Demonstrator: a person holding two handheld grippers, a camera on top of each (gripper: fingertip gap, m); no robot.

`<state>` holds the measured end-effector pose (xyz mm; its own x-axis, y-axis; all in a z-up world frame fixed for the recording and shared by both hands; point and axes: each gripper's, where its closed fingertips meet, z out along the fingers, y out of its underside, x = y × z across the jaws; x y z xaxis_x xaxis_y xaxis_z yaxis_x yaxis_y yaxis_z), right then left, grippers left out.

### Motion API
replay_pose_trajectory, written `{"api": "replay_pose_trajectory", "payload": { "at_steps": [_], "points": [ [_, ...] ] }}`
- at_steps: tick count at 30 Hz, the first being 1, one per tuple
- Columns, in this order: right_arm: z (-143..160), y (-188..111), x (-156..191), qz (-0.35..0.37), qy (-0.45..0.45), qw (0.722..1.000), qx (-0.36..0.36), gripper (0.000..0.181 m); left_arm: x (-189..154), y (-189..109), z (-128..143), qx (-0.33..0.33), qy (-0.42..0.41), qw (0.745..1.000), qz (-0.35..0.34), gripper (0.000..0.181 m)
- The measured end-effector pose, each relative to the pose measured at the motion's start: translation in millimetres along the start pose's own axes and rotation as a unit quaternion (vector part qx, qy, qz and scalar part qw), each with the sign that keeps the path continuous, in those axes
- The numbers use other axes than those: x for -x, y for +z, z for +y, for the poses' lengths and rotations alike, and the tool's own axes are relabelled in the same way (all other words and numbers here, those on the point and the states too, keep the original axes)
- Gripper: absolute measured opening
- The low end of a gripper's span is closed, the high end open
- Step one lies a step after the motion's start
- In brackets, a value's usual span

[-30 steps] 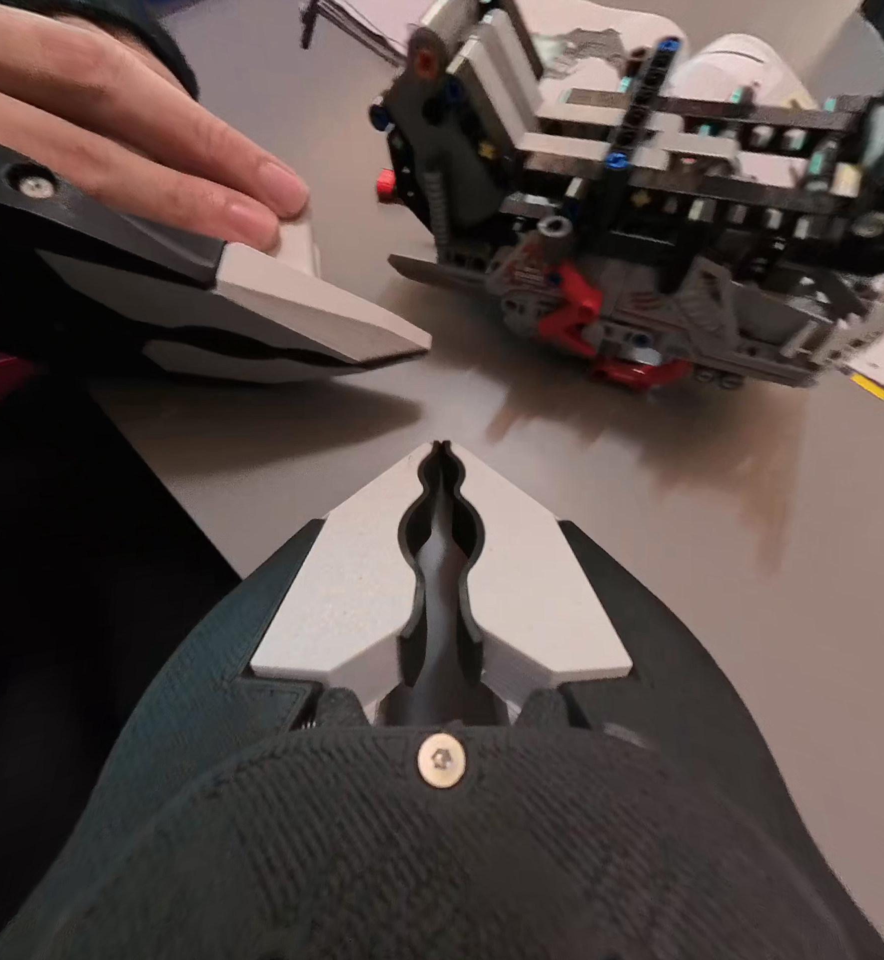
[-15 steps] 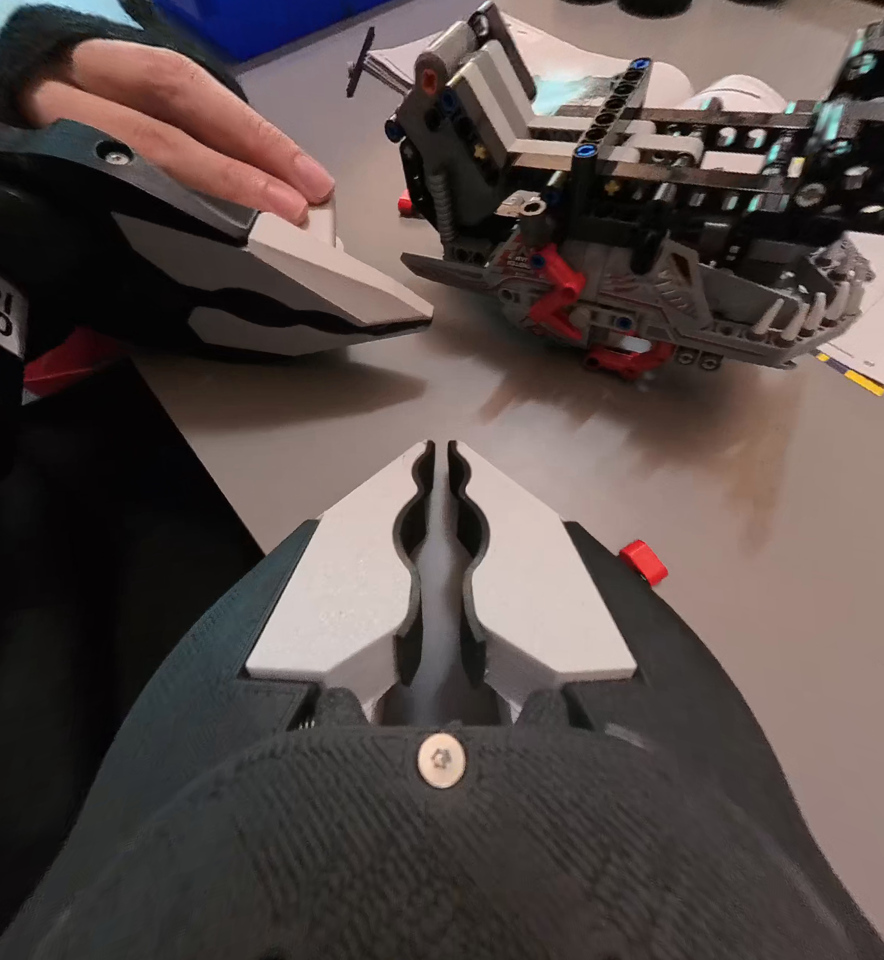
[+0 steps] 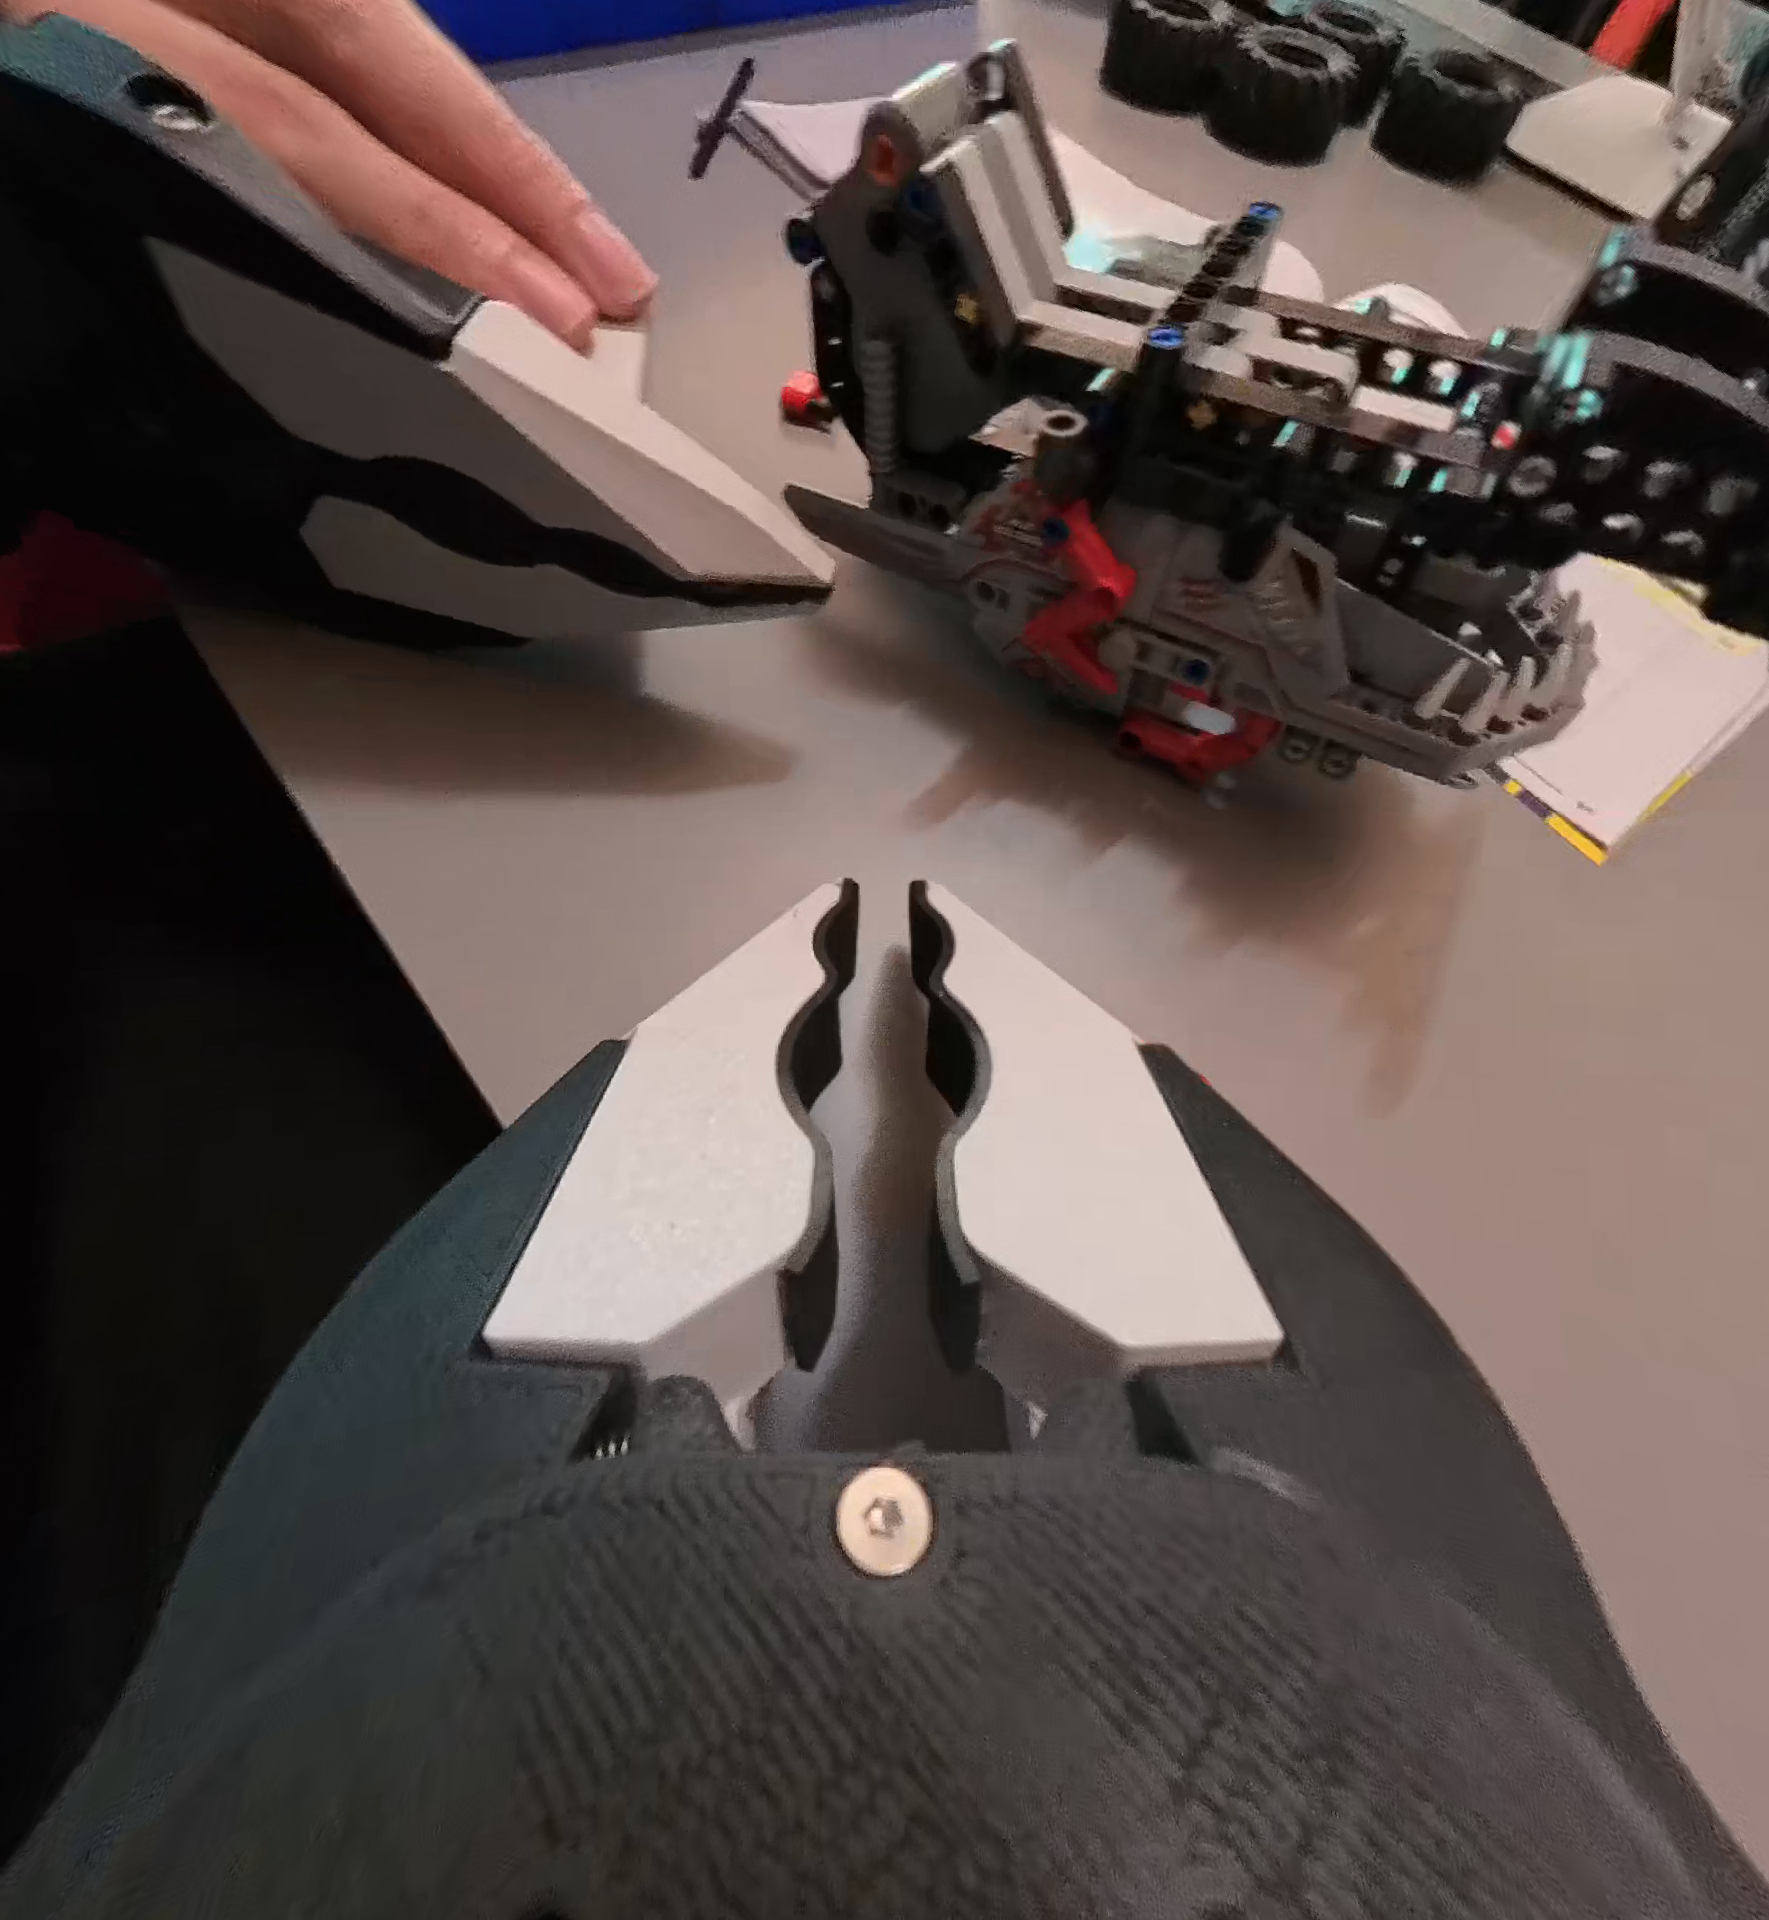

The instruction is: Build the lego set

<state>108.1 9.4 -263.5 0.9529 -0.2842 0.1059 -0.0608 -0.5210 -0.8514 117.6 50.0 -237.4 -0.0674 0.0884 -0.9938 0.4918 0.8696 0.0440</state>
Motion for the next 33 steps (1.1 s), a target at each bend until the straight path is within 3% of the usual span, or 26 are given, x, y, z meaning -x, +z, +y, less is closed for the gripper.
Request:
{"api": "replay_pose_trajectory", "payload": {
  "at_steps": [11, 18, 23, 26, 29, 33],
  "points": [
    [1, 0, 2, -0.025, 0.027, 0.999, 0.001, 0.001, 0, 1, -3, -0.006, -0.007, 1.000, 0.001, 0.000],
    [-2, -2, 2, 0.009, -0.015, 1.000, -0.018, 0.000, 1, 1, -3, 0.000, -0.028, 1.000, 0.009, 0.000],
    [-5, -5, 4, 0.013, -0.028, 0.999, -0.037, 0.000, -5, 13, -14, 0.069, -0.181, 0.978, 0.077, 0.000],
    [-13, -13, 8, -0.020, -0.004, 0.996, -0.082, 0.000, -4, 14, -30, 0.056, -0.261, 0.960, 0.084, 0.000],
    [-26, -28, 9, -0.043, 0.017, 0.987, -0.157, 0.000, -5, 17, -28, 0.053, -0.277, 0.956, 0.085, 0.000],
    [-22, -24, 14, -0.053, 0.004, 0.989, -0.139, 0.000, -1, 24, -28, 0.042, -0.289, 0.952, 0.094, 0.001]
  ]
}}
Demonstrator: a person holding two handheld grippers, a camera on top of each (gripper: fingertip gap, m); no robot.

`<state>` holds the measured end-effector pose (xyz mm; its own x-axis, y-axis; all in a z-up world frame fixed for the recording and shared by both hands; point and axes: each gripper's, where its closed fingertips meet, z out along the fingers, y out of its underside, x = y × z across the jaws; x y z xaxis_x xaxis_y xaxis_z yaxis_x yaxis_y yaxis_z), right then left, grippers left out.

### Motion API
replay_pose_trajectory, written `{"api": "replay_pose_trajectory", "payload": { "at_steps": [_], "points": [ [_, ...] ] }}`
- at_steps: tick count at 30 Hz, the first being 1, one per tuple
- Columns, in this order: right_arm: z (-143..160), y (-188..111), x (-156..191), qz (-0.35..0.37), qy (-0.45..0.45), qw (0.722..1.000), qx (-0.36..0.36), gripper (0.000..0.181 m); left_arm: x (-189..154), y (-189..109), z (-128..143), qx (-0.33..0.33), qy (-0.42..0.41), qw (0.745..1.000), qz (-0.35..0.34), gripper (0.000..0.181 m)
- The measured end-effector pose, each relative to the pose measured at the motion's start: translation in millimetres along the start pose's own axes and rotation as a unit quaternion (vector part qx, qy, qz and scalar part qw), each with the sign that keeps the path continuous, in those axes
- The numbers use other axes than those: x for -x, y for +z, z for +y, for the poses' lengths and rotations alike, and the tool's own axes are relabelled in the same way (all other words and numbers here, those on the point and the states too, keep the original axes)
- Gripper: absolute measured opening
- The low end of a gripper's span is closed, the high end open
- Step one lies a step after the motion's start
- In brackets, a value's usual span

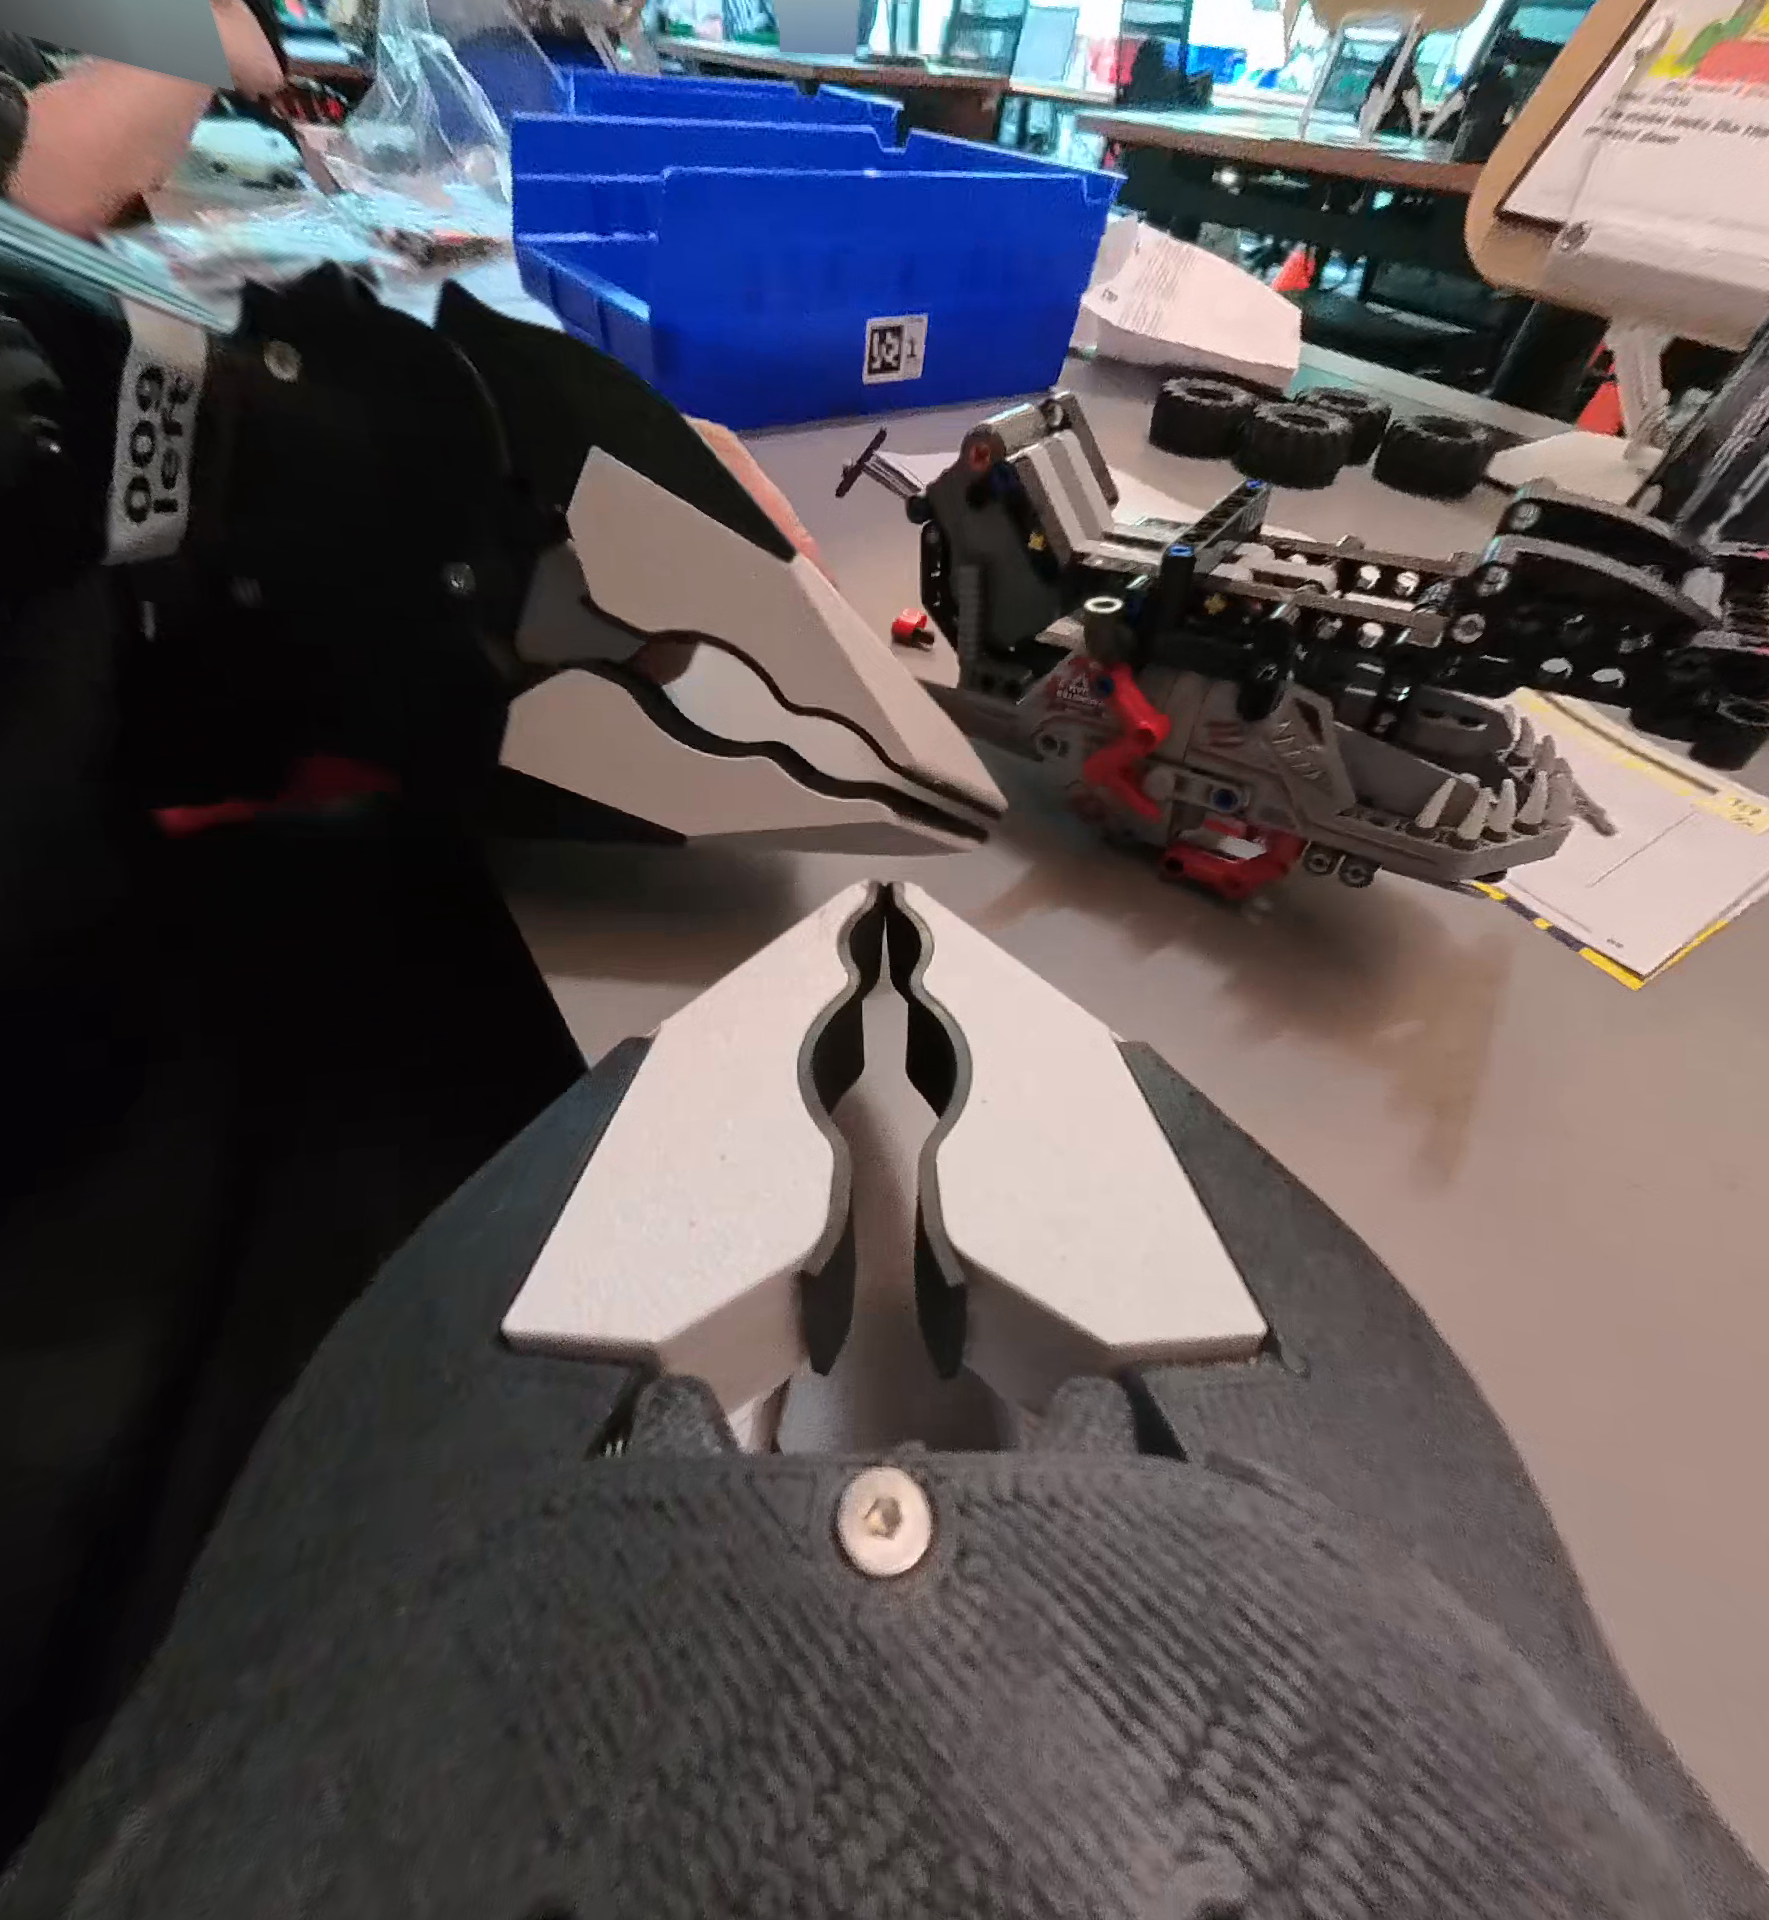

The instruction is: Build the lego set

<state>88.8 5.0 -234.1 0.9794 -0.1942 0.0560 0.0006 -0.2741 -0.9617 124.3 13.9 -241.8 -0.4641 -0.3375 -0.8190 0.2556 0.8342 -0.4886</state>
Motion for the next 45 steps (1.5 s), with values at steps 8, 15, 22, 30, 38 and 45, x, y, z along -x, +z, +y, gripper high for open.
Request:
{"api": "replay_pose_trajectory", "payload": {
  "at_steps": [8, 15, 22, 30, 38, 45],
  "points": [
    [1, 0, -2, -0.025, 0.051, 0.998, 0.005, 0.000, 17, 3, -22, -0.018, -0.027, 0.998, 0.045, 0.006],
    [0, 0, -10, 0.006, 0.054, 0.999, 0.003, 0.011, 75, -21, 9, -0.011, -0.168, 0.977, 0.134, 0.010],
    [-101, 12, -47, 0.086, -0.101, 0.987, 0.092, 0.064, 128, -61, 107, 0.076, -0.292, 0.943, 0.144, 0.019],
    [-120, 135, -91, -0.047, -0.245, 0.913, 0.322, 0.069, 153, -74, 223, 0.170, -0.455, 0.871, 0.068, 0.032],
    [-66, 209, -101, -0.234, -0.247, 0.833, 0.436, 0.066, 167, -71, 235, 0.146, -0.487, 0.861, -0.011, 0.044],
    [-16, 228, -91, -0.272, -0.308, 0.766, 0.494, 0.084, 162, -70, 241, 0.167, -0.474, 0.865, -0.015, 0.044]
  ]
}}
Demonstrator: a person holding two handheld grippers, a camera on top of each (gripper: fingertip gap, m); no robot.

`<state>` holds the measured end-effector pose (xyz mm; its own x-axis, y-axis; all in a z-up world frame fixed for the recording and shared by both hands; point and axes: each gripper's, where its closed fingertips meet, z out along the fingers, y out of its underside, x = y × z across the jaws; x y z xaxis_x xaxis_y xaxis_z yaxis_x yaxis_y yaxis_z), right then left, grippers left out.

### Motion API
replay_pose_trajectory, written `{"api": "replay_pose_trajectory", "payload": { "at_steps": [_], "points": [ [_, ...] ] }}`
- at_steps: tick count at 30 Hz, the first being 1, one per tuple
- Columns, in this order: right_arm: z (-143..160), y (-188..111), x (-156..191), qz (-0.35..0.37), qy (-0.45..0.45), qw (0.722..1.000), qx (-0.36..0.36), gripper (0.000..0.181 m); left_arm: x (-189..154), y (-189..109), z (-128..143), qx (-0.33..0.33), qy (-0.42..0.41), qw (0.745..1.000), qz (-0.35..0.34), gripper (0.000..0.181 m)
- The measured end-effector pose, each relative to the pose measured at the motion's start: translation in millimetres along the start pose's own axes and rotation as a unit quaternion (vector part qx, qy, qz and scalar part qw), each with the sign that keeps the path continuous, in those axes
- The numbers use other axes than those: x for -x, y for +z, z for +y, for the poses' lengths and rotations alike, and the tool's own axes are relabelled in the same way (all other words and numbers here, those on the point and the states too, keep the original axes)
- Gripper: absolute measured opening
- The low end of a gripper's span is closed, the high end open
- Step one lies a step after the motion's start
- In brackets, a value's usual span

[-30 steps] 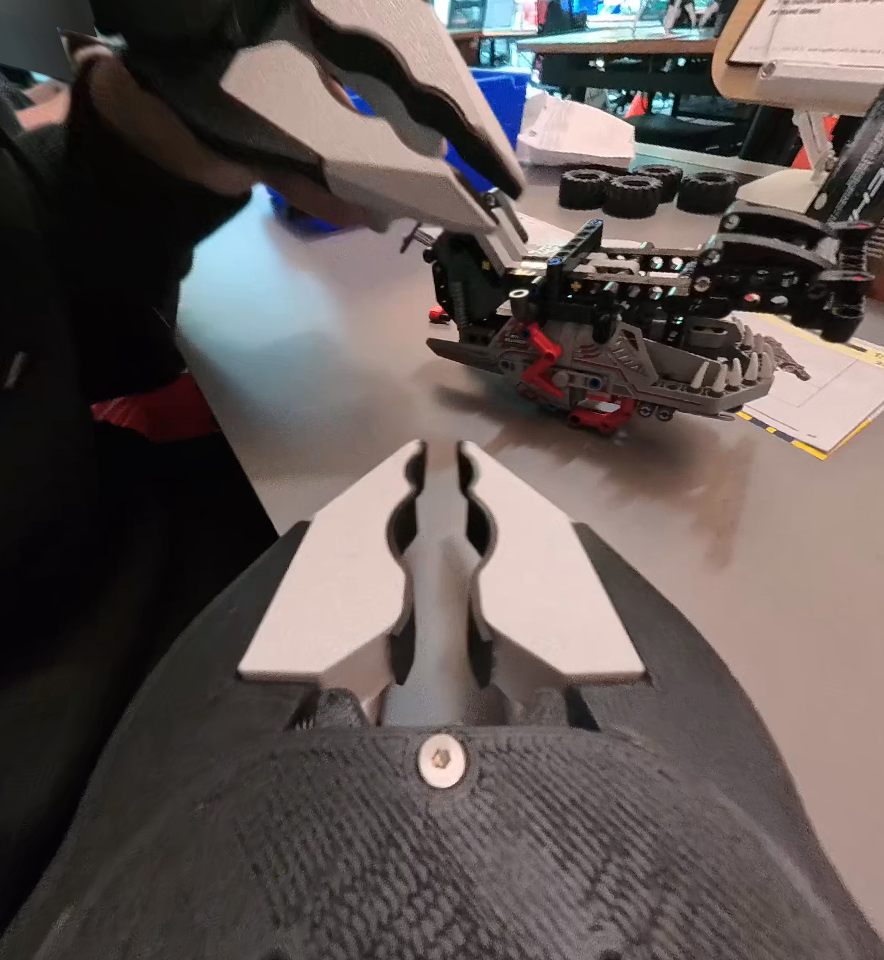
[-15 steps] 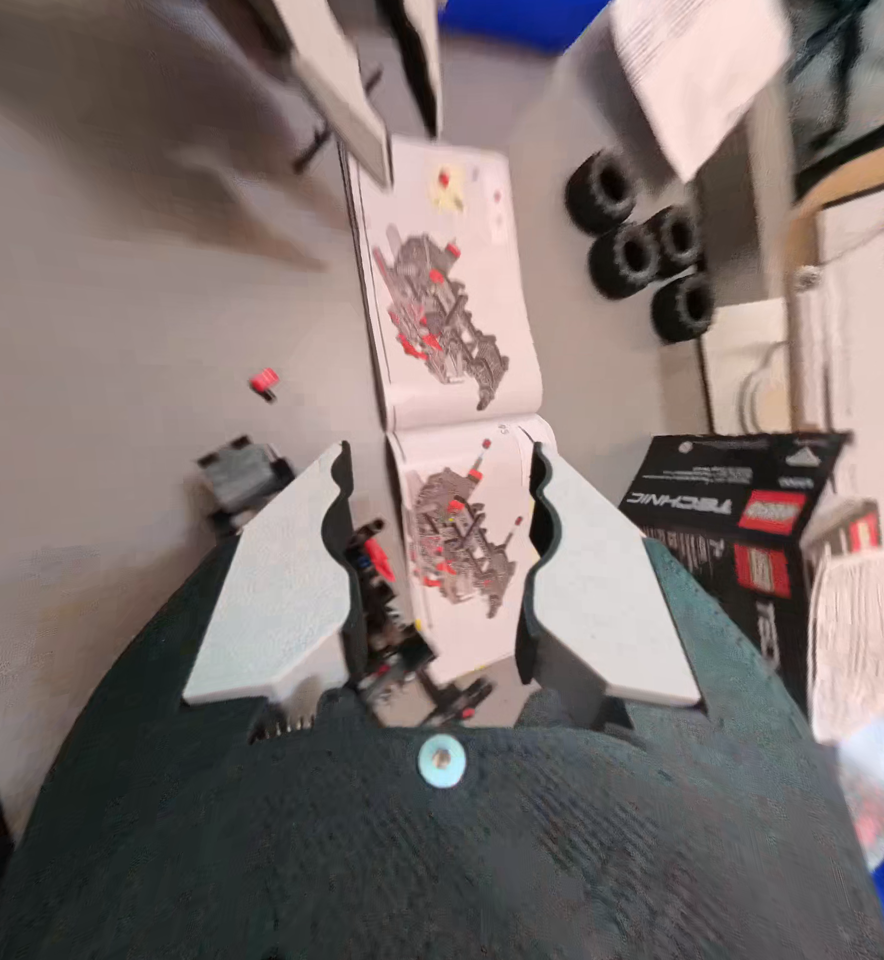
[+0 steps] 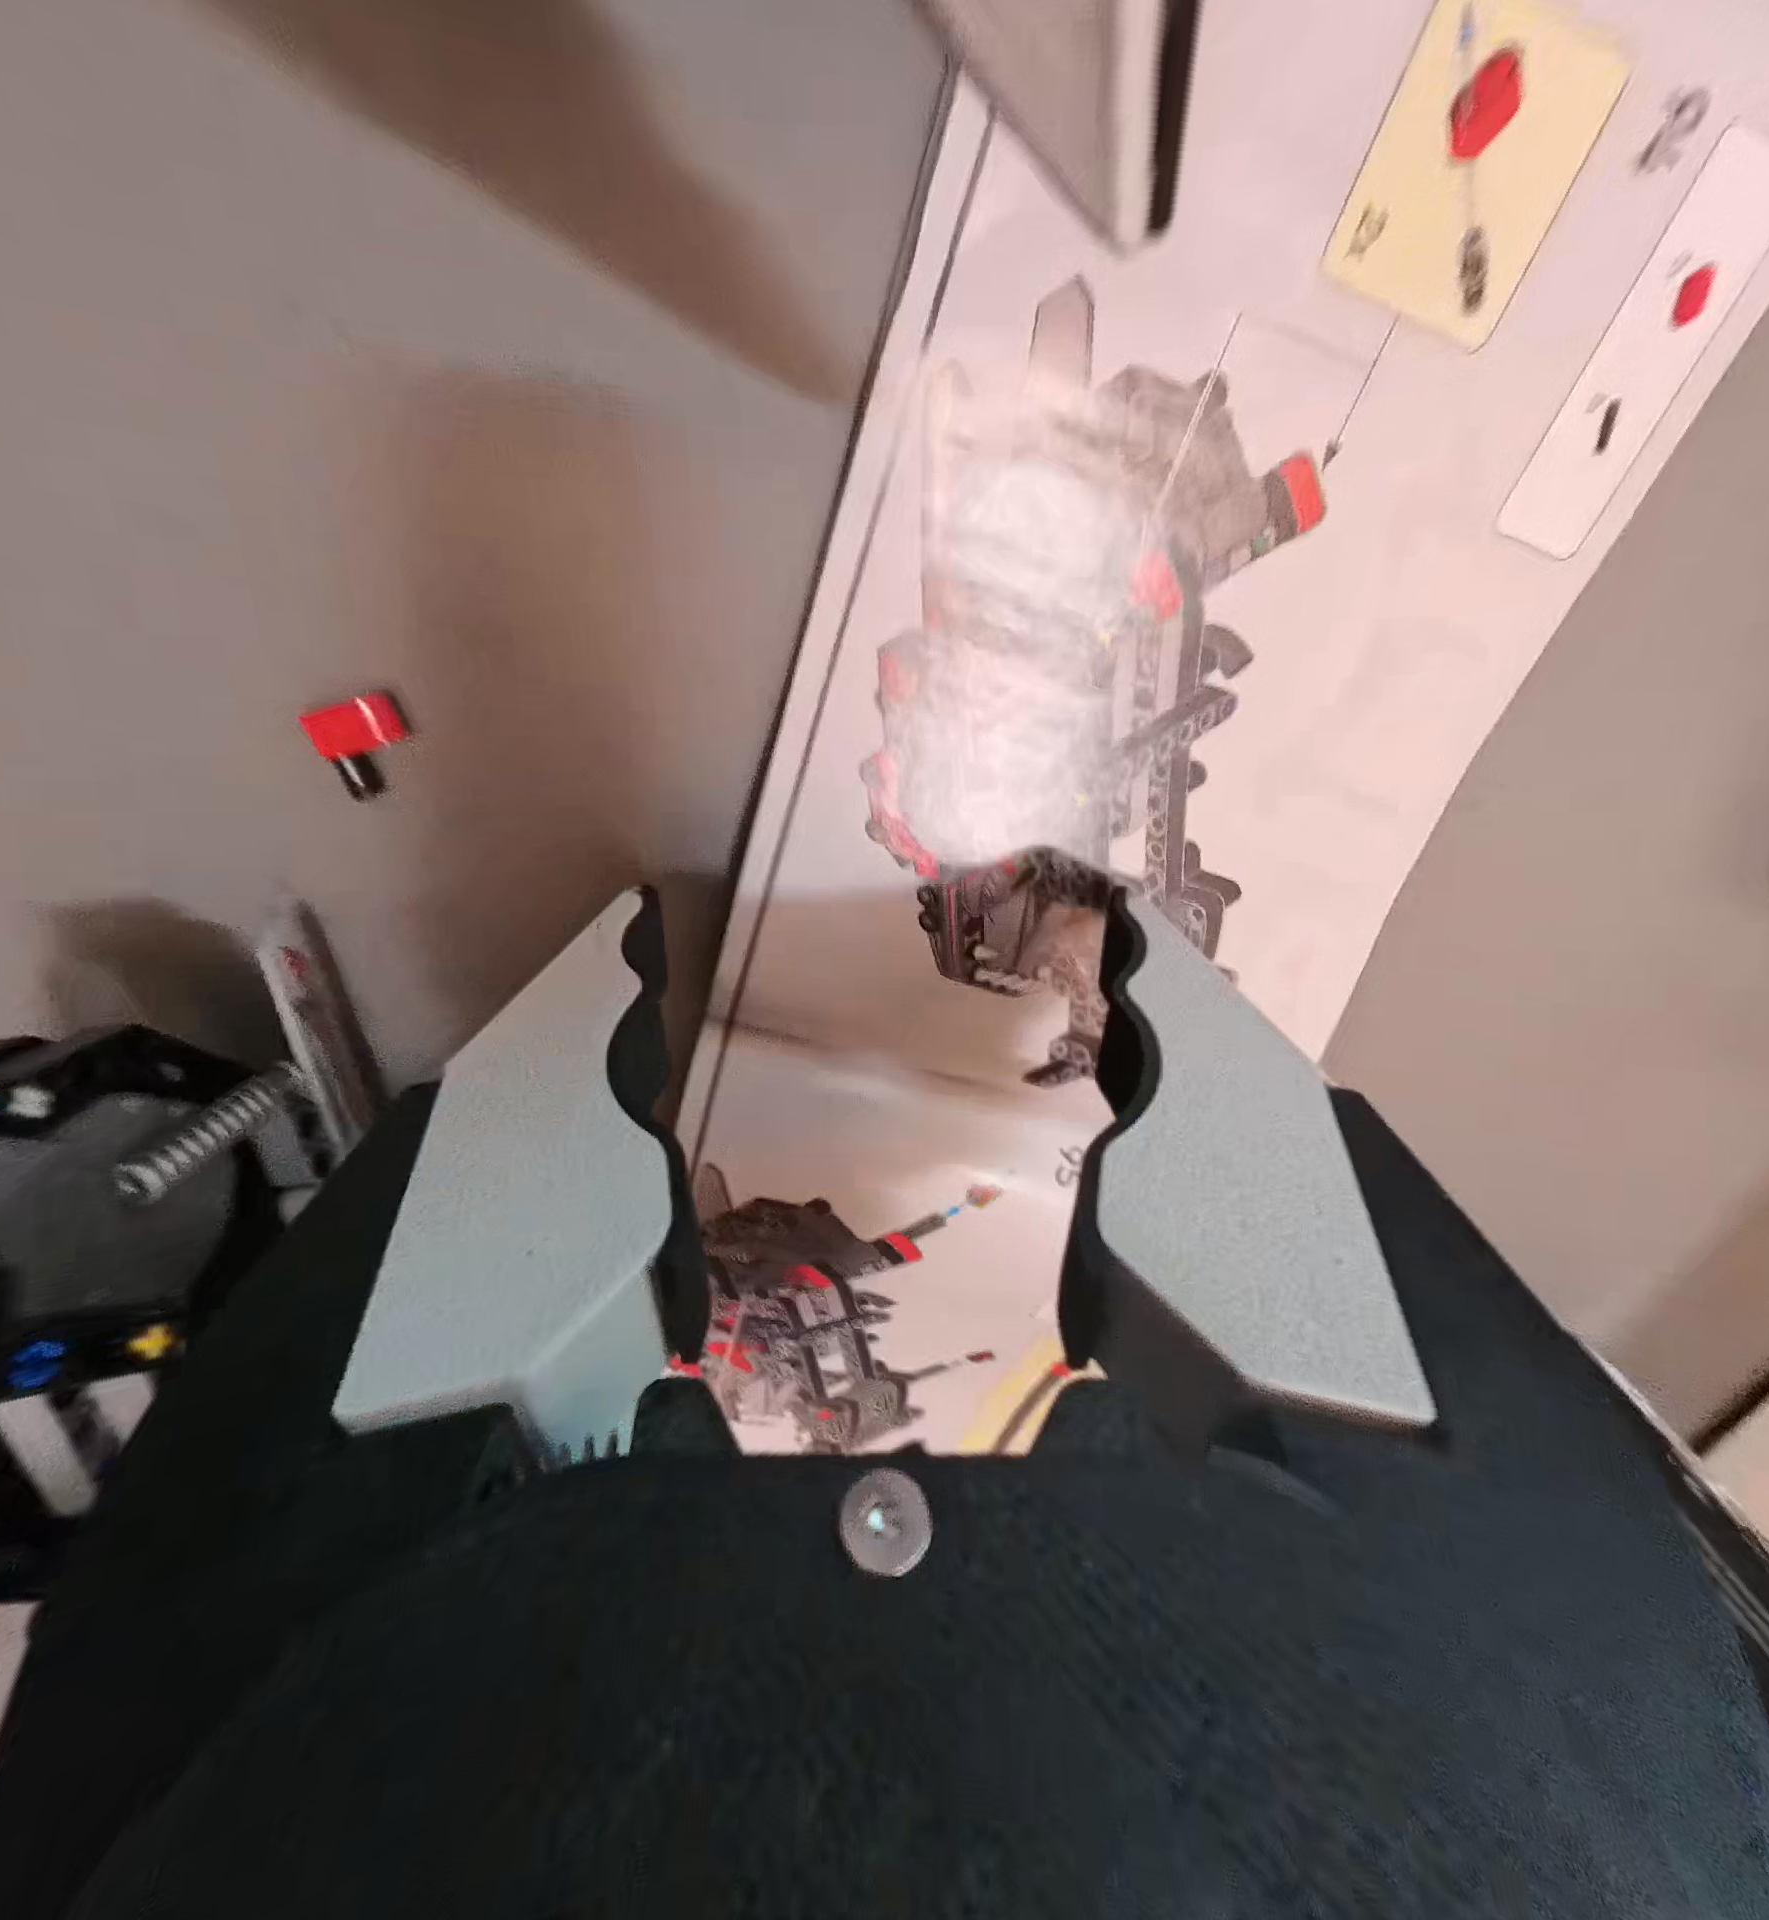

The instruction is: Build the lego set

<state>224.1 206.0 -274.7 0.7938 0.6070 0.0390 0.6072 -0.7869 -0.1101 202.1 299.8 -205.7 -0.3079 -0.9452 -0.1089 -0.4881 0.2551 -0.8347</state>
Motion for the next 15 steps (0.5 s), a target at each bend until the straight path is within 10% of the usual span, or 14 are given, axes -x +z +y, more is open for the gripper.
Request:
{"api": "replay_pose_trajectory", "payload": {
  "at_steps": [15],
  "points": [
    [26, -13, 6, 0.026, 0.030, 0.999, -0.034, 0.048, 3, 3, 11, 0.040, 0.039, 0.998, -0.023, 0.049]
  ]
}}
